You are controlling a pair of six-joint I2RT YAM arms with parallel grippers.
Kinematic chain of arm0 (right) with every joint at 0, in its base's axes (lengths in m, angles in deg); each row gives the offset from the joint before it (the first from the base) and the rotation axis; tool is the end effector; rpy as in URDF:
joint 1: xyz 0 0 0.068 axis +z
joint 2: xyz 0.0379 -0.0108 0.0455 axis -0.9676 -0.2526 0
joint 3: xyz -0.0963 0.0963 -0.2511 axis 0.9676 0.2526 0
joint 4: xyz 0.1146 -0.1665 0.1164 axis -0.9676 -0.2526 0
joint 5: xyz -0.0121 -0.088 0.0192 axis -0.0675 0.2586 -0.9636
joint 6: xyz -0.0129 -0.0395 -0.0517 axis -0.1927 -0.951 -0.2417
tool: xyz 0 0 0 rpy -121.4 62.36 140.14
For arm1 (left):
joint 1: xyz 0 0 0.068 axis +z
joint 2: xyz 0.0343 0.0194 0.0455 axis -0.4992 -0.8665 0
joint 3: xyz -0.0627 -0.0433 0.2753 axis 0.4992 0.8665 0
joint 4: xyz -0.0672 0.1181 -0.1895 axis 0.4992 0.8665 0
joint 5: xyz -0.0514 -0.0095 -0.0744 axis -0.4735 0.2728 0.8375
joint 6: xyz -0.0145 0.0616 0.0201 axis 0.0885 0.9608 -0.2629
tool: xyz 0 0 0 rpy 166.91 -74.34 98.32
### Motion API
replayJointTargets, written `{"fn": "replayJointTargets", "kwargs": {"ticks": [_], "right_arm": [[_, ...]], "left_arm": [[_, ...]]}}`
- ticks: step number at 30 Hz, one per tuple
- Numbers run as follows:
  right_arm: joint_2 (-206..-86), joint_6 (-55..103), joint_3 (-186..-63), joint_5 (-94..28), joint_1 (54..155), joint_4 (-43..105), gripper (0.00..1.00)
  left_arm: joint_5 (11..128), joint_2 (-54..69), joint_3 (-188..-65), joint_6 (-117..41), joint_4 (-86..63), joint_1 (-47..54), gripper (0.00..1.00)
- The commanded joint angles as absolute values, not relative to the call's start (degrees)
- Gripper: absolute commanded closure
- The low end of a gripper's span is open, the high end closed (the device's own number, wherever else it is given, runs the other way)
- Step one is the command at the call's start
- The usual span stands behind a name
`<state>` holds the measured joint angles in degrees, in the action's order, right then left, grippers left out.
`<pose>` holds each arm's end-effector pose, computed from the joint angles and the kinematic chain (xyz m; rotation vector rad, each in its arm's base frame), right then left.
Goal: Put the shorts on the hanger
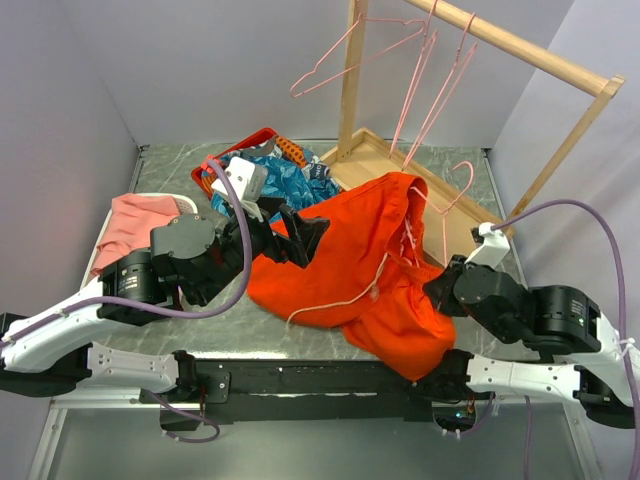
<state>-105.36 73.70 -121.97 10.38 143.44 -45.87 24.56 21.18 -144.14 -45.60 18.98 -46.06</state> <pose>0.0436 0.0263 0.3770 0.0688 2.2208 0.4818 0.0711 -0.1550 0.5110 0.2866 1.6102 -0.7928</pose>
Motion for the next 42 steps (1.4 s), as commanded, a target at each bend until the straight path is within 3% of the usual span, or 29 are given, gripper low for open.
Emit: {"fn": "replayJointTargets", "kwargs": {"ticks": [1,10,22,42], "right_arm": [[-109.73,78.25,-126.31,19.56,138.84,-51.17,1.0],[-114.75,69.47,-133.68,20.44,122.67,-46.34,1.0],[-124.15,67.18,-149.51,28.88,118.88,-46.34,1.0],[-136.54,58.12,-160.33,24.66,105.78,-32.37,1.0]], "left_arm": [[26.17,21.78,-146.34,-46.79,17.91,-46.34,0.03],[27.93,21.43,-147.13,-46.53,18.53,-46.43,0.03],[30.74,16.16,-153.02,-46.27,22.48,-46.34,0.03],[31.54,11.77,-158.64,-46.44,26.26,-46.34,0.03]]}}
